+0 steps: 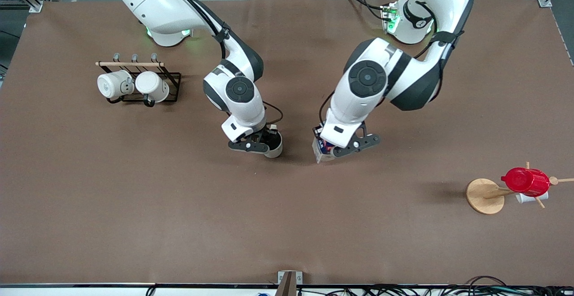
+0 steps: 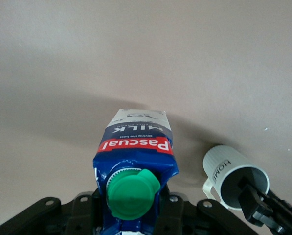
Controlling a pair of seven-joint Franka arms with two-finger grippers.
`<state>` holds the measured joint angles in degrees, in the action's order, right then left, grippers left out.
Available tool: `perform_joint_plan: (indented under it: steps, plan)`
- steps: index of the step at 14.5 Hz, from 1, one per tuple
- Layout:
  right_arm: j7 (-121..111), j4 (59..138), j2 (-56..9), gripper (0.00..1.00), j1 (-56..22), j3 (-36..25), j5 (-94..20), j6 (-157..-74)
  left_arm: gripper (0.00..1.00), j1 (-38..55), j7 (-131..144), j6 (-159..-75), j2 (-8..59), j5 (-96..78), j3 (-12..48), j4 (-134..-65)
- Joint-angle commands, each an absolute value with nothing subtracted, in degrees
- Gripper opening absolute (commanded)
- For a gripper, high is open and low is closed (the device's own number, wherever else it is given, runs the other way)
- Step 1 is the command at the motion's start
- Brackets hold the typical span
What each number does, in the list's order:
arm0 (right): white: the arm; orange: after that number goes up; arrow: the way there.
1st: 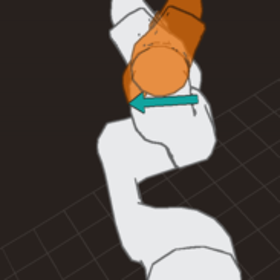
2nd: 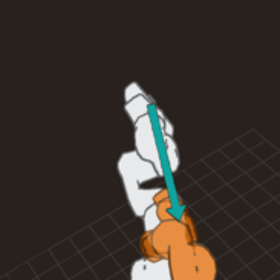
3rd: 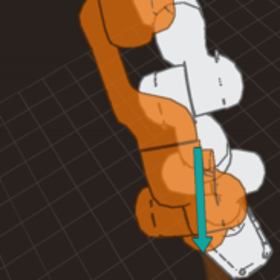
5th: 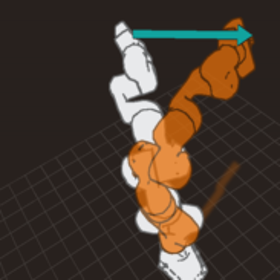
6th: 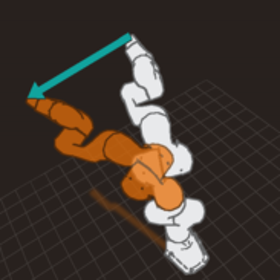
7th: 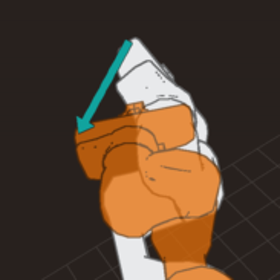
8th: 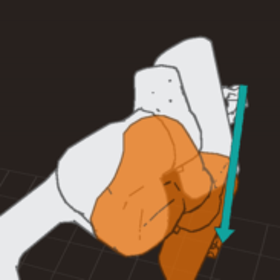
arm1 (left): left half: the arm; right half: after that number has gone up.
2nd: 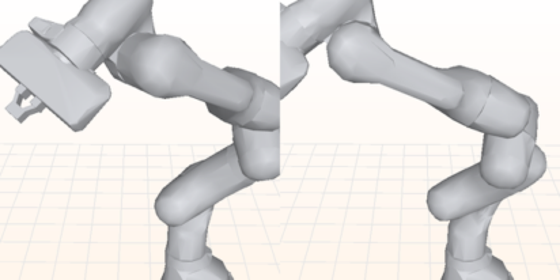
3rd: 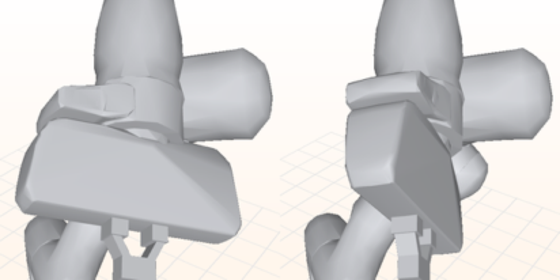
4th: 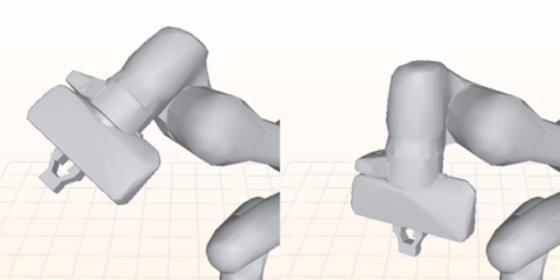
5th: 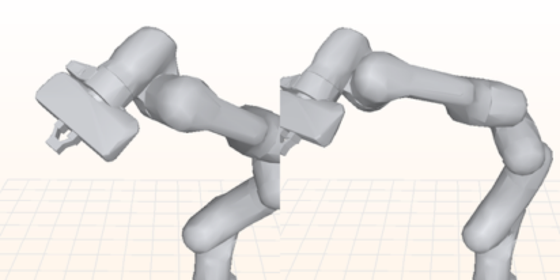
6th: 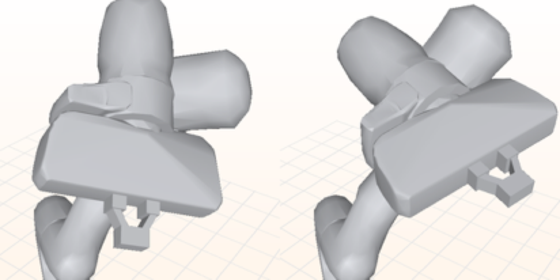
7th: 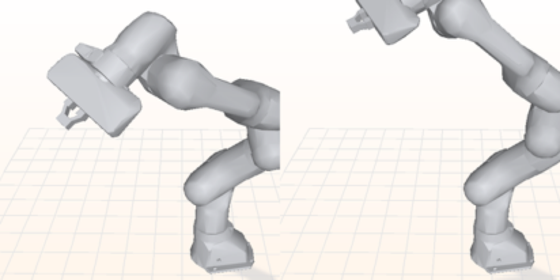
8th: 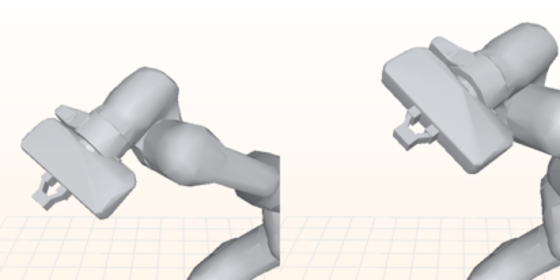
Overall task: Place cup and milk on table
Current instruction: 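Carry the mug to the table centre and set it down with the right gripper, then lower the milk beside the mug with the left gripper while the right gripper withdraws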
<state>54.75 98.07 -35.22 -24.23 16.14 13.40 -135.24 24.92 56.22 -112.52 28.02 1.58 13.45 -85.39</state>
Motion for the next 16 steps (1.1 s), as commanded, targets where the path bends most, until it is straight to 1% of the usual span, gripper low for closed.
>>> perform_joint_plan:
  steps: [1, 3, 5, 8, 10, 12, 13, 14, 15, 16]
  plan:
    - [55.81, 98.26, -30.18, 1.0, -21.99, 17.05, 14.15, -133.51, 0.35, 27.59, 59.05, -112.06, 30.75, 2.99, 13.1, -82.18]
    - [55.02, 98.35, -25.25, 1.0, -19.44, 17.75, 14.06, -127.3, 0.35, 29.61, 60.9, -112.06, 32.34, 2.99, 12.83, -81.48]
    - [50.83, 98.61, -20.76, 1.0, -16.54, 17.84, 13.71, -123.07, 0.37, 29.97, 61.0, -112.67, 33.13, 2.99, 12.83, -81.47]
    - [37.49, 98.61, -14.43, 1.0, -11.35, 16.18, 8.19, -116.91, 0.37, 31.89, 61.08, -115.92, 34.8, 2.9, 12.92, -81.47]
    - [29.21, 98.61, -10.22, 1.0, -10.99, 9.53, 6.25, -113.39, 0.37, 32.43, 61.0, -116.46, 35.94, 2.9, 12.92, -80.34]
    - [25.33, 98.53, -7.05, 1.0, -9.94, 4.86, 4.23, -111.11, 0.38, 33.22, 61.0, -116.46, 36.91, 2.9, 12.92, -79.28]
    - [24.7, 98.53, -5.64, 1.0, -7.76, 4.4, 4.04, -110.75, 0.52, 33.48, 61.0, -116.46, 37.0, 3.07, 12.92, -79.36]
    - [23.39, 98.53, -4.32, 1.0, -5.91, 4.22, 4.04, -110.31, 0.6, 33.4, 60.82, -116.37, 37.0, 3.08, 12.92, -79.45]
    - [21.9, 98.0, -3.18, 1.0, -5.37, 2.83, 4.04, -108.04, 0.76, 33.4, 60.73, -116.45, 37.35, 2.99, 12.83, -79.37]
    - [21.28, 97.56, -2.21, 1.0, -5.54, -0.06, 3.87, -106.1, 1.0, 33.49, 60.56, -116.46, 37.44, 3.08, 12.75, -79.37]
